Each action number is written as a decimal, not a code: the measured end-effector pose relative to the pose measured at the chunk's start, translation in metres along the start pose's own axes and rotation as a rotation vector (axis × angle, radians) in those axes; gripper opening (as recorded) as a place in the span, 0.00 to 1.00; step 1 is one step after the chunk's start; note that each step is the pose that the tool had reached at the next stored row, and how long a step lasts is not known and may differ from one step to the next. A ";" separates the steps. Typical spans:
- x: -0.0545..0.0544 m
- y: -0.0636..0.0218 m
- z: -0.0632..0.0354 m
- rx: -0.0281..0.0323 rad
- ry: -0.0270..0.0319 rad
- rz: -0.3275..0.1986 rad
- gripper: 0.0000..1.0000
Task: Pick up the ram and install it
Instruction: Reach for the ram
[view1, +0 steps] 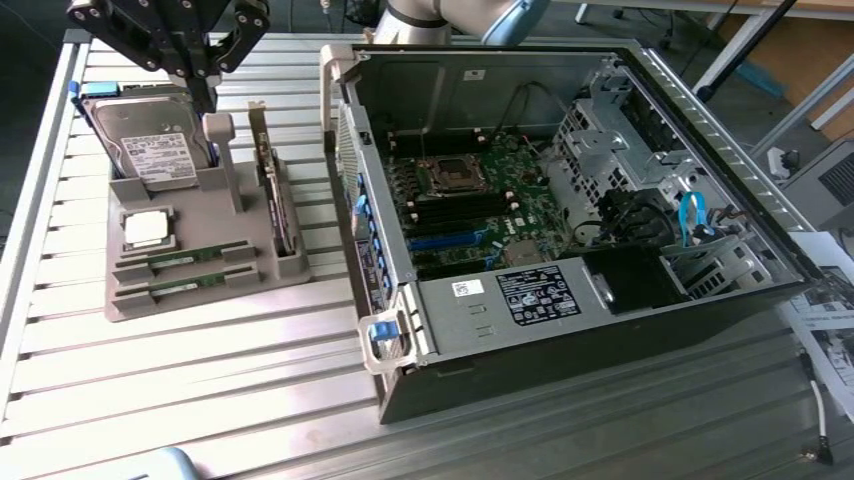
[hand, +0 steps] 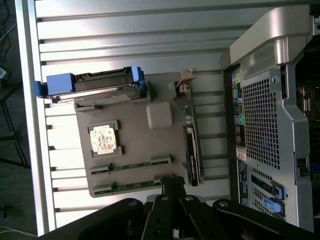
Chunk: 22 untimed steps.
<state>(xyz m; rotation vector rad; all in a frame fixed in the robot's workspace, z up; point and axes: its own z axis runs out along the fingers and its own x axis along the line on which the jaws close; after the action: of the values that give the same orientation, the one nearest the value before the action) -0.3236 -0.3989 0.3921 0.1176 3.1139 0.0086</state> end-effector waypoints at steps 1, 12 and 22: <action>0.000 0.0000 0.0000 0.0000 0.0000 0.000 0.10; 0.008 -0.0006 -0.0001 0.0000 0.0000 0.000 0.10; 0.016 -0.0012 0.0001 0.0000 0.0000 0.000 0.10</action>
<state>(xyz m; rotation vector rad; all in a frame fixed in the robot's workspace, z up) -0.3393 -0.3990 0.3915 0.1176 3.1139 0.0086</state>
